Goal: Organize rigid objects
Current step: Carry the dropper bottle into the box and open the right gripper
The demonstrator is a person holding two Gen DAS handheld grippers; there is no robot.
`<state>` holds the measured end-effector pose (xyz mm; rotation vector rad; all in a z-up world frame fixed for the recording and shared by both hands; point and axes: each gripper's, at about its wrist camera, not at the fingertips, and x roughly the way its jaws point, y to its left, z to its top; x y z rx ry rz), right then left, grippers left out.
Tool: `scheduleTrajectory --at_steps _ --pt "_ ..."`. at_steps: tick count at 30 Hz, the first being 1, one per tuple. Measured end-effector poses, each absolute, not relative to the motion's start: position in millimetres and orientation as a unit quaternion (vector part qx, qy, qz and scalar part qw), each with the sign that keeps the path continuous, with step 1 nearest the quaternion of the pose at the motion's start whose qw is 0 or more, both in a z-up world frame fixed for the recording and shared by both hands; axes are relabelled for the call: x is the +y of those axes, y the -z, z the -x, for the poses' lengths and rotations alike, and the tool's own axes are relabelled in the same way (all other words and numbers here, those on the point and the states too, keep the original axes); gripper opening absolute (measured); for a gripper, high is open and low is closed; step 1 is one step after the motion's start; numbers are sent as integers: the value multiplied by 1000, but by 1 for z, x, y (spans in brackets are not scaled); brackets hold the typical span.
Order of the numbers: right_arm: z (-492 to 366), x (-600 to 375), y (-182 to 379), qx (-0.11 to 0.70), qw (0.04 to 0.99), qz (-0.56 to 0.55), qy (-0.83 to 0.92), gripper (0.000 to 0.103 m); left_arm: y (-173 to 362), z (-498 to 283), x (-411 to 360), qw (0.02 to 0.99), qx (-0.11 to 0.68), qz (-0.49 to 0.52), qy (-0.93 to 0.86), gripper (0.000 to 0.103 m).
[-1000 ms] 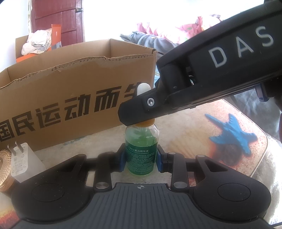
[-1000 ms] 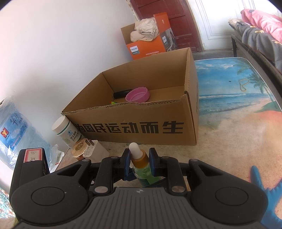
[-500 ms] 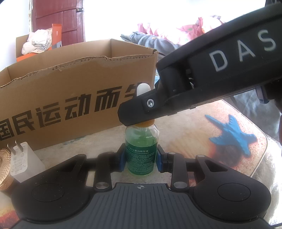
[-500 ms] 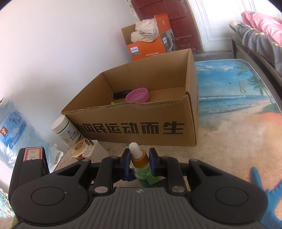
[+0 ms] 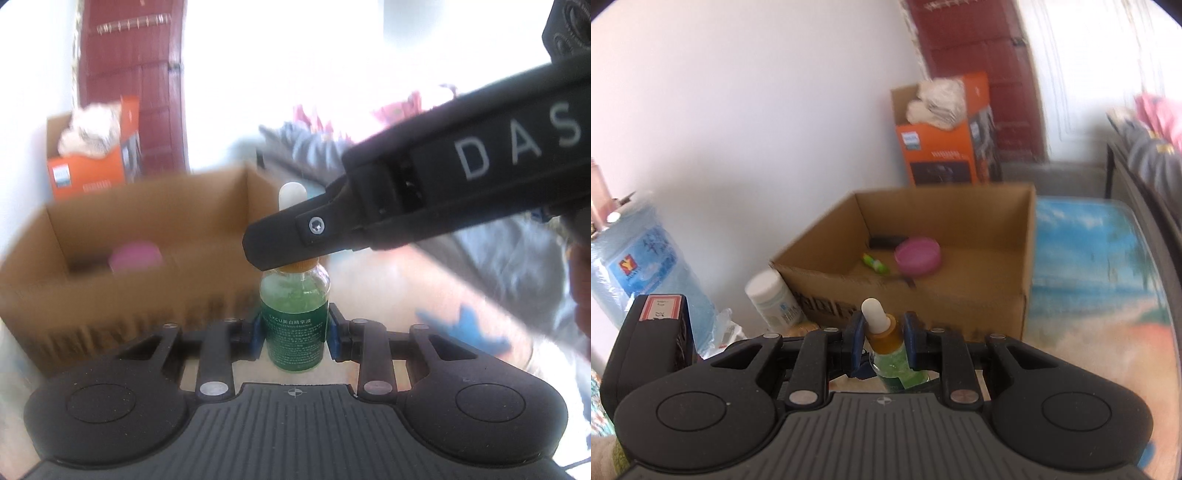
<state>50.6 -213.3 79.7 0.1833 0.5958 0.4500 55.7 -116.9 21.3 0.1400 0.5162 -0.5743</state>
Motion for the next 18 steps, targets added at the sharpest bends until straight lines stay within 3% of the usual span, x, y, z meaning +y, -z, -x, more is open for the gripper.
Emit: scheduleTrajectory --at_steps 8,18 --pt "-115 -204 -134 264 926 -45 -264 24 -70 -117 -107 928 249 -25 275 31" --pt "-256 -223 -91 367 884 -96 -273 24 -42 -240 -104 888 388 52 242 32"
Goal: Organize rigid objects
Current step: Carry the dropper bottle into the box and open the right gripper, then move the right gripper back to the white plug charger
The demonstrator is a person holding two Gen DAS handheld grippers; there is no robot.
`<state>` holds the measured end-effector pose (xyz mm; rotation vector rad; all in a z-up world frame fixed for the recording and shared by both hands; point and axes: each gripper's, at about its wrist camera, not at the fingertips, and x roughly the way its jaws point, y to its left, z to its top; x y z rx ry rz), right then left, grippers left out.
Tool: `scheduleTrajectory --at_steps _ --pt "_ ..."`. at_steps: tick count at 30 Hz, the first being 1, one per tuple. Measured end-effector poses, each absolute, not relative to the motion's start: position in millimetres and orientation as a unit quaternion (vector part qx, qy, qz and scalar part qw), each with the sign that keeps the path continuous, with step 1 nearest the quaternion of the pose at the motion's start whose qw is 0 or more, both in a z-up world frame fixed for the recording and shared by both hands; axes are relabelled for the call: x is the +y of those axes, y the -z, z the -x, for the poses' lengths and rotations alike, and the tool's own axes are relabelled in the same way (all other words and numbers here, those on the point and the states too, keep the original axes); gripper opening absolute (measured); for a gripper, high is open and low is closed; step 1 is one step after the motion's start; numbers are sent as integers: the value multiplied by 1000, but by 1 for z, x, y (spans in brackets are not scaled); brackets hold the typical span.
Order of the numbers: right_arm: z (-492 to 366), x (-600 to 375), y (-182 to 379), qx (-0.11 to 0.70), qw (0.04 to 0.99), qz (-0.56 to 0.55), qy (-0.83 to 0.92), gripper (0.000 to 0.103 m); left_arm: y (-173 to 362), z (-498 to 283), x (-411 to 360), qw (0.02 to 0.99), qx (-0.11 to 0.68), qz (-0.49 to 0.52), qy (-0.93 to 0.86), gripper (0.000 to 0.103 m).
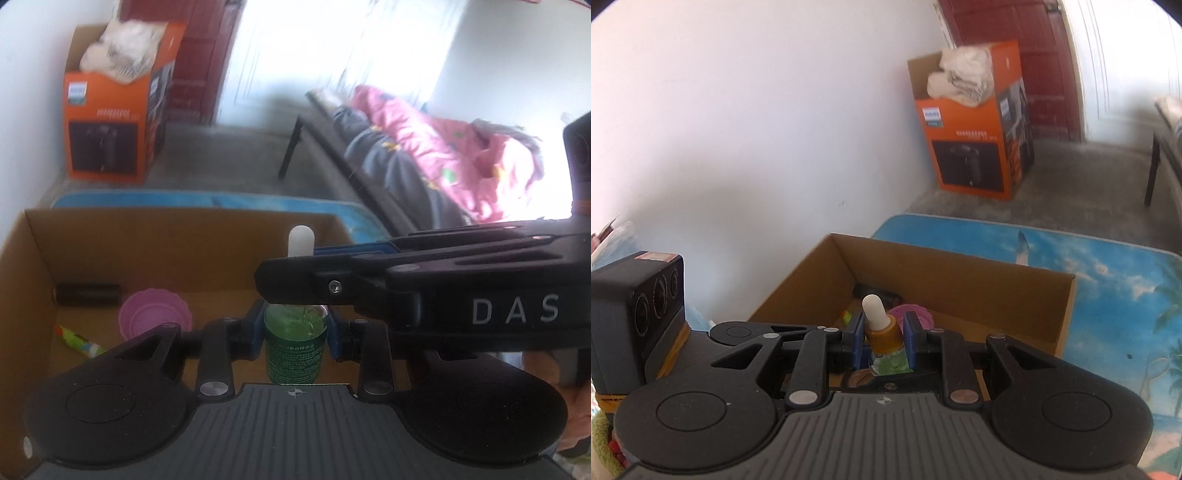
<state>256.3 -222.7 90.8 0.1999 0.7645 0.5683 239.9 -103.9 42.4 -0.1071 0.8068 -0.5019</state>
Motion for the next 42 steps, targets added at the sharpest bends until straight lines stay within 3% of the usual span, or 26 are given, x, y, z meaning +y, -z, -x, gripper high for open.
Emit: scheduleTrajectory --at_steps 15,22,31,35,42 --pt "-331 -202 -32 420 877 -13 -233 23 -31 -272 -94 871 440 78 205 36" --pt "-327 -202 -44 408 888 1 -214 26 -37 -268 -93 873 433 83 207 39" --pt "-277 -236 -88 361 905 -78 -213 27 -77 -213 -74 894 373 82 233 68" --pt "-223 -255 -111 331 910 -114 -223 44 -96 -168 -60 905 331 69 258 83" --pt "-107 -280 -122 293 913 -159 -235 49 -98 -94 -31 916 291 45 272 96"
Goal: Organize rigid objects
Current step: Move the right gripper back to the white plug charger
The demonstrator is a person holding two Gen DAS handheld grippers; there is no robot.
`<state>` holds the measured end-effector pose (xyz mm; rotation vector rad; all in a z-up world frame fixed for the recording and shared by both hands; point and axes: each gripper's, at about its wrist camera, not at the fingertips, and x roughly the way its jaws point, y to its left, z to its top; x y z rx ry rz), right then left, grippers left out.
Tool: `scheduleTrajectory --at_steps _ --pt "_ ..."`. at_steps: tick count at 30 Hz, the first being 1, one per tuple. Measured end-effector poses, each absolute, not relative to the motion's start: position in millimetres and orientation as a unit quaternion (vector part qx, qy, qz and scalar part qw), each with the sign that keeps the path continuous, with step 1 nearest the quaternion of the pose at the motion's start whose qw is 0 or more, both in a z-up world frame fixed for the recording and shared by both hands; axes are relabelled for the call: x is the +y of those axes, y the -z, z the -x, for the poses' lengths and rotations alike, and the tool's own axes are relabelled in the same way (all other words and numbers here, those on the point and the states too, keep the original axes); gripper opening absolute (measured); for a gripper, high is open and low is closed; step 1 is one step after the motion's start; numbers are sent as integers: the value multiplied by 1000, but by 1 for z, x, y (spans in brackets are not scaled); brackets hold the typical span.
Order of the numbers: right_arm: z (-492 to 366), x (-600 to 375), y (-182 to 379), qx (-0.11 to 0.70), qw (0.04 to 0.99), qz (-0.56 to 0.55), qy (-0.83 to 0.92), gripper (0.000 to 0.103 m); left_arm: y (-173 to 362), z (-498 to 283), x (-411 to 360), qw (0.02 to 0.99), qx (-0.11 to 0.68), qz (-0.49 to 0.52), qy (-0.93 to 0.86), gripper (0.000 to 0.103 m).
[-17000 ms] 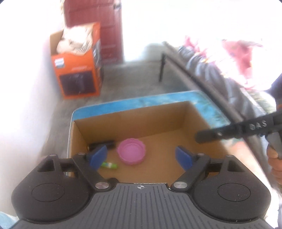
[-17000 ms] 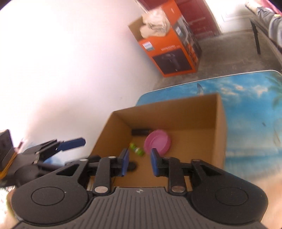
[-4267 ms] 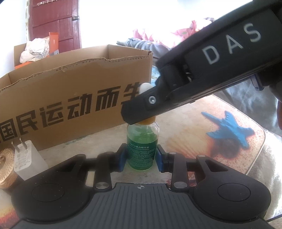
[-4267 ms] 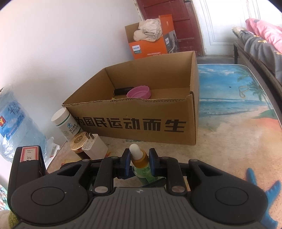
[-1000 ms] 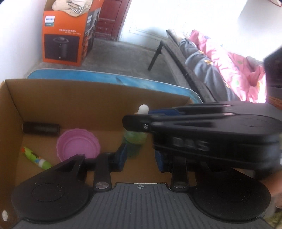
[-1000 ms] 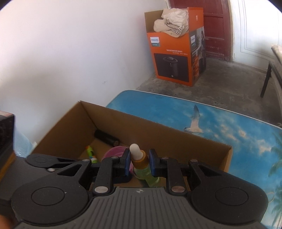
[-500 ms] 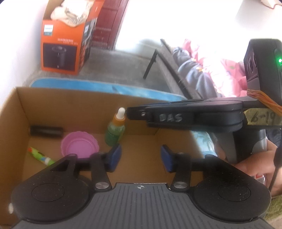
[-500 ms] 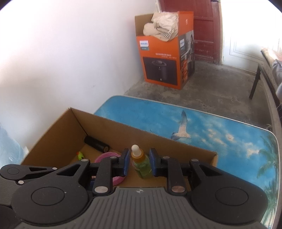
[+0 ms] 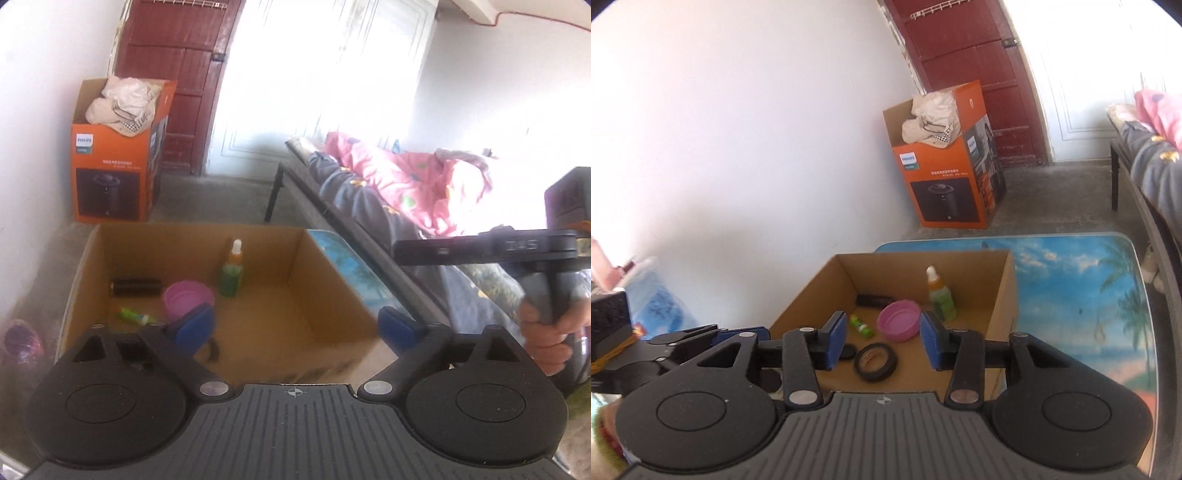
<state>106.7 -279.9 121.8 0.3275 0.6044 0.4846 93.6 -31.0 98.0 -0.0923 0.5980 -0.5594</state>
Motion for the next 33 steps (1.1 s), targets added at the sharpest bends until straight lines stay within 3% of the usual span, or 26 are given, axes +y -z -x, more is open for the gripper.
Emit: scheduleTrajectory --at_steps 6,13,15,21,27,33 --pt "-44 -287 -94 307 887 -243 -243 51 -64 -53 -15 916 305 26 258 98" --pt "-49 -246 -44 349 854 -289 -257 51 -8 -38 -20 913 335 10 232 93" --pt "-61 -232 -33 358 846 -294 -264 51 3 -41 -22 913 344 11 219 83" --pt "-92 -190 -7 382 835 -278 -283 44 24 -45 -22 922 340 -7 186 67" --pt "-116 -166 19 411 824 -270 -282 36 32 -55 -22 926 337 -21 167 57" --pt "-131 -156 33 427 814 -273 -285 29 34 -62 -22 930 328 -18 164 55"
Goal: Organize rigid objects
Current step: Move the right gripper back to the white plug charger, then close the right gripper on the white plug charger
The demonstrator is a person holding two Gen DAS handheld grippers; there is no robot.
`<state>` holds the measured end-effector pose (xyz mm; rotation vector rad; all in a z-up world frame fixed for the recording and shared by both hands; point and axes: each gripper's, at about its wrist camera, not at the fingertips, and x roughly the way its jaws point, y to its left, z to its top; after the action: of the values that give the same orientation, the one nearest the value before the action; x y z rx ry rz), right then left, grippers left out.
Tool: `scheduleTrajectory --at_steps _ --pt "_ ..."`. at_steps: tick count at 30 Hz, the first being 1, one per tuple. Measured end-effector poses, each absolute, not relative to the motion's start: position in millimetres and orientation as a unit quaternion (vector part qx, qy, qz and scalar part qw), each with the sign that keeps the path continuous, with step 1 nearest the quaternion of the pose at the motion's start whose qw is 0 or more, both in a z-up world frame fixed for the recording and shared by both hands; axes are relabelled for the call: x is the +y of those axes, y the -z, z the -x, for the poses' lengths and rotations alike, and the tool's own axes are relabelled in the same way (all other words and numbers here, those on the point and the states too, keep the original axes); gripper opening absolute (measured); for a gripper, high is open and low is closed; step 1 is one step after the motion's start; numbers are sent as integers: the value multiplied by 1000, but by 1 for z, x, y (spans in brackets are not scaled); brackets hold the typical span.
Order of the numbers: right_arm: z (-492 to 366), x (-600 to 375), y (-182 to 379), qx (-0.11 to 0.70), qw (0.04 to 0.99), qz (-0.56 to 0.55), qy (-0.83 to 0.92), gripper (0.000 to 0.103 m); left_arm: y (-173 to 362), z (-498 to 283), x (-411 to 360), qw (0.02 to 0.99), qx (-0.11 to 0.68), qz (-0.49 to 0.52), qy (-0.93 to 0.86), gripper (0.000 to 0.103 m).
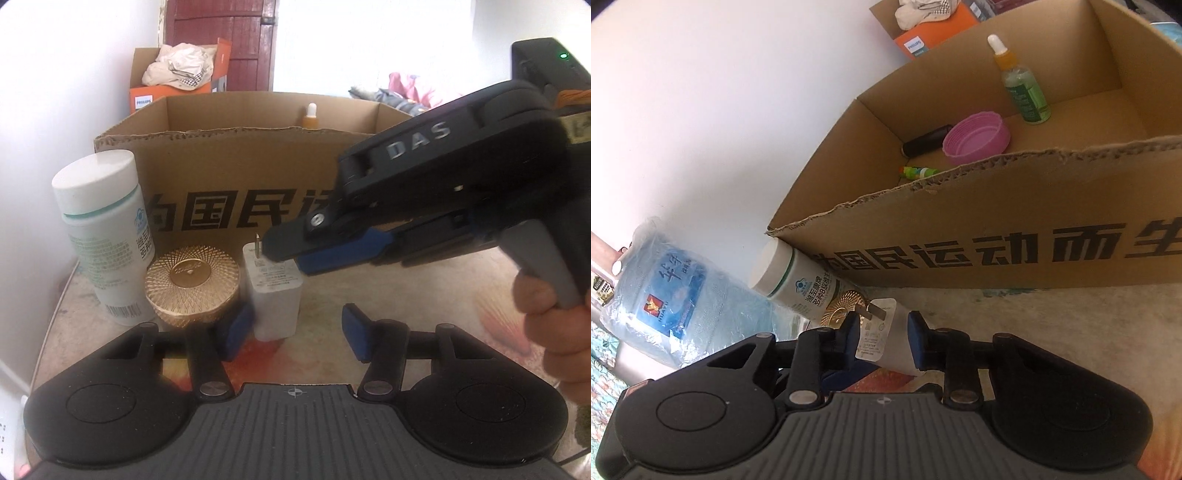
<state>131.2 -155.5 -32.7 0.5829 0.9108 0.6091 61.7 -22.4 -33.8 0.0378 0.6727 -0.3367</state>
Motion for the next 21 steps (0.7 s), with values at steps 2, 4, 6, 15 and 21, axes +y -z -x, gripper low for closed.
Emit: scheduleTrajectory --at_steps 2,4,6,15,21 --pt "-135 -152 36 429 813 -272 -284 28 35 -63 -22 931 326 -16 165 55" --pt "-137 -153 37 429 813 -273 -282 28 35 -64 -22 931 325 -15 167 55" --pt "-136 -155 38 430 812 -277 -282 28 35 -66 -23 930 327 -13 171 55" --pt "-117 -177 35 435 815 -278 -263 28 35 -59 -40 917 333 -14 218 55" --pt "-95 -203 33 441 816 -286 -240 28 35 -52 -56 901 343 -7 266 55"
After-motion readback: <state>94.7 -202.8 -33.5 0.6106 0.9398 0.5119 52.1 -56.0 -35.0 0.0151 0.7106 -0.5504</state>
